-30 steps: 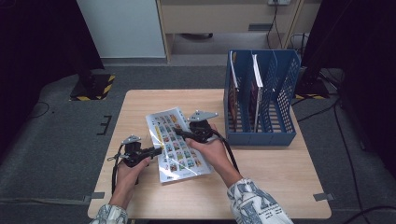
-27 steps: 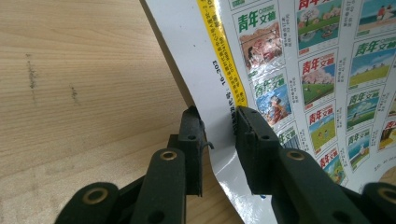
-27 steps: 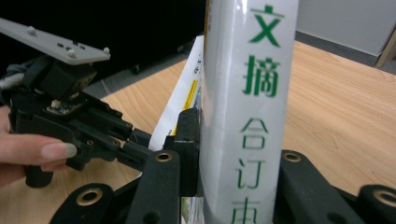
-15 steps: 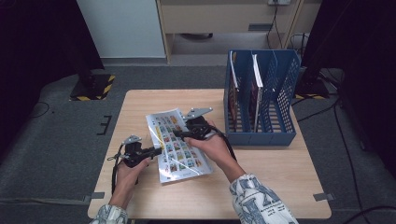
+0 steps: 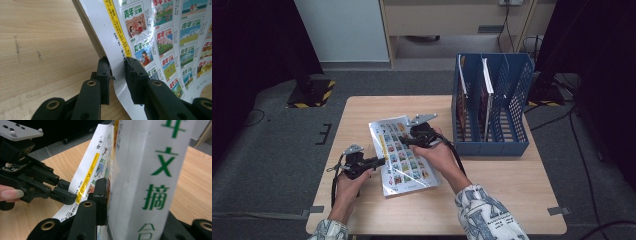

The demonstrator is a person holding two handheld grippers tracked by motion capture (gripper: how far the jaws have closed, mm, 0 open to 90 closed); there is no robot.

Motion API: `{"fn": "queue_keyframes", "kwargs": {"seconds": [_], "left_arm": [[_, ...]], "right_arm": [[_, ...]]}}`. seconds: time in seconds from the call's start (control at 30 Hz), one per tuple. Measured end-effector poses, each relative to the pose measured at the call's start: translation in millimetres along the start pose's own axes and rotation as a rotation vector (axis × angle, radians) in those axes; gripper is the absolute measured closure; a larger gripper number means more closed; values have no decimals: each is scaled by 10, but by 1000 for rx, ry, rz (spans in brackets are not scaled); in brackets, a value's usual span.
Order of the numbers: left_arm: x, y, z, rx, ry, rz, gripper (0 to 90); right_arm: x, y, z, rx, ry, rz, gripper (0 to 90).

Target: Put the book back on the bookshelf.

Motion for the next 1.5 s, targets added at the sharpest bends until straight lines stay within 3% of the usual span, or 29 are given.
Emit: {"fn": "queue_keyframes", "kwargs": {"seconds": [0.1,0.4,0.6,0.77,0.83,0.97,1.17,1.5], "left_arm": [[-5,-10,-2,-6,11,-6,720],[26,-5,-12,-20,63,-32,574],[36,4,-23,-19,89,-42,565],[59,25,-27,4,78,-32,562],[43,19,-13,-16,84,-30,593],[7,5,16,-48,83,-9,703],[-5,-15,-4,10,40,-7,732],[-21,-39,-42,33,19,-25,743]], "right_arm": [[-21,1,-14,6,27,-25,733],[-82,-86,39,10,23,-104,739],[-136,-132,27,21,16,-165,739],[-195,-217,5,35,19,-231,739],[-205,-229,11,32,14,-239,739],[-185,-220,48,19,3,-239,738],[-181,-203,63,-16,14,-204,727],[-195,-155,20,-67,18,-125,680]]}}
Point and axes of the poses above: each handheld gripper's, and its own axes: x roughly forward along the jaws, y roughly out of its underside, z roughly to its left, the point moved 9 cm from there along x, roughly forward along the jaws, and after that the axes turned 14 degrees about -x, right-handed, at the moved point
